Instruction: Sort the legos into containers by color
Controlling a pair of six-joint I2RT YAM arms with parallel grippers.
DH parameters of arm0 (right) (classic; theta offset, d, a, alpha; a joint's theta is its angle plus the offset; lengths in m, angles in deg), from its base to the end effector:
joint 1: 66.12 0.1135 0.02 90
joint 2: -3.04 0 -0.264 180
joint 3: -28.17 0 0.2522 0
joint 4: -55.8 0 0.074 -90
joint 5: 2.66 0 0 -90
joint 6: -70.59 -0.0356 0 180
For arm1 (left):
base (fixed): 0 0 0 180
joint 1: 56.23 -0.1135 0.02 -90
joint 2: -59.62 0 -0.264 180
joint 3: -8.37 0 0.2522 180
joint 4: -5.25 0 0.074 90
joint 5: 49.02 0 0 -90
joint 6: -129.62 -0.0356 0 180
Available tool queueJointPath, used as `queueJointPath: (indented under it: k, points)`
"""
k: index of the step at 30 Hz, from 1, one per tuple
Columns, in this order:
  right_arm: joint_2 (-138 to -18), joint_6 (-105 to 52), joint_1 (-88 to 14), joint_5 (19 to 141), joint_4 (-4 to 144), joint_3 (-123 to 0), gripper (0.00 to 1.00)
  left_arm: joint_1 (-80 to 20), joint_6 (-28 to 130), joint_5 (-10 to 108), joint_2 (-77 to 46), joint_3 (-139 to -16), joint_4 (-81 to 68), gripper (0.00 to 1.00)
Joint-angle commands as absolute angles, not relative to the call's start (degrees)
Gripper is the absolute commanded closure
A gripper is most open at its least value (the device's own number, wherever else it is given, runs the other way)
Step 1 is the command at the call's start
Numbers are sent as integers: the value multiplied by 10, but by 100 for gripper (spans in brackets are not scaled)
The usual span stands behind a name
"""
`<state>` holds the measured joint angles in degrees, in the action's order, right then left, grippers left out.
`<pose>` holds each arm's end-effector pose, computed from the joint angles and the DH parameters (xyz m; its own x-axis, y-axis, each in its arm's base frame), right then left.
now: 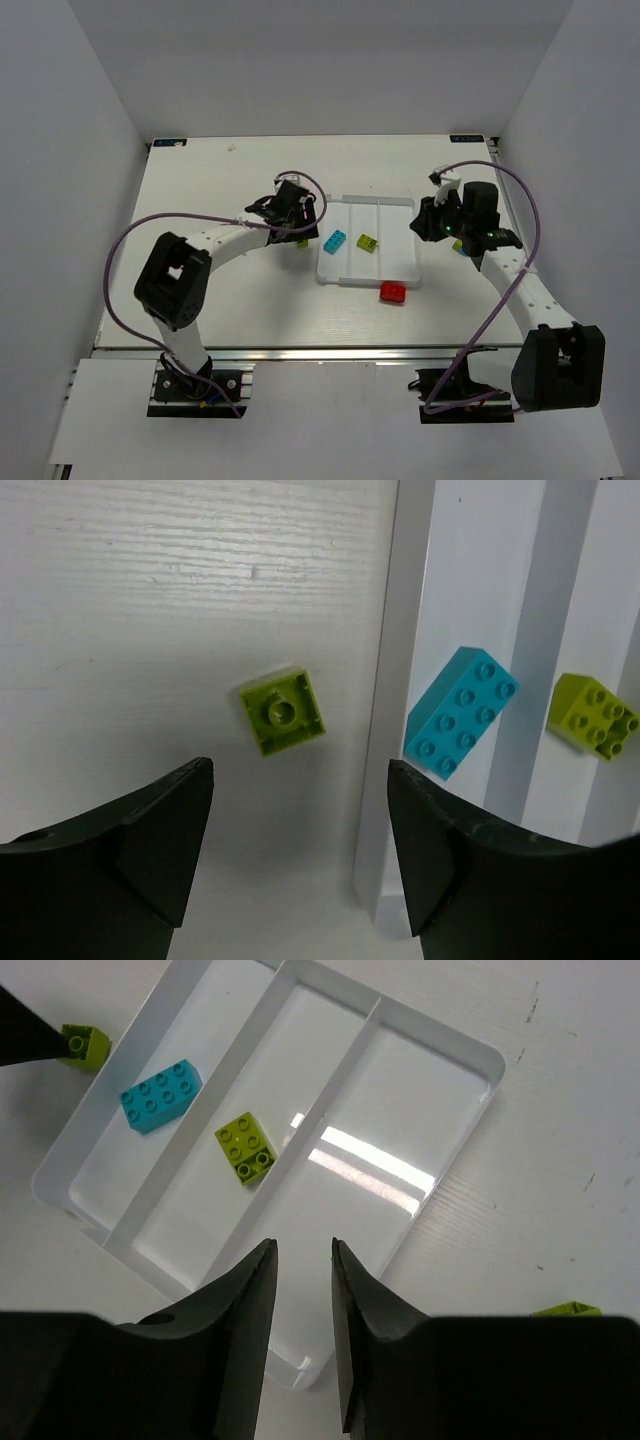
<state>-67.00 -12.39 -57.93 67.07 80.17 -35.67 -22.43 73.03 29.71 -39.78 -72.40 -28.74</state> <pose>0.2685 0.0511 0.2798 -0.4472 -0.1802 -0.8761 -0.4872 0.8705 0.0696 0.3099 -0.1991 0.2068 -0.7973 -0.1161 -0.5923 0.0095 0.9788 -0.2047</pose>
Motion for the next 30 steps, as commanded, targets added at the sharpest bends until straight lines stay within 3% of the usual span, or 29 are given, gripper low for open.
queueJointPath:
  k: [1,7,20,23,30]
  points:
    - [-629,-151,-603,612,763,-336,65,-225,784,291,-426,-787,-343,20]
    - [-598,-155,-637,569,767,-324,66,-225,836,230,-521,-890,-439,24]
    - [-576,-156,-673,523,769,-314,66,-214,855,208,-553,-892,-450,38]
    - [-571,-156,-679,517,769,-312,66,-214,856,216,-561,-892,-448,46]
    - [-562,-156,-694,507,769,-309,70,-202,828,207,-508,-896,-437,84]
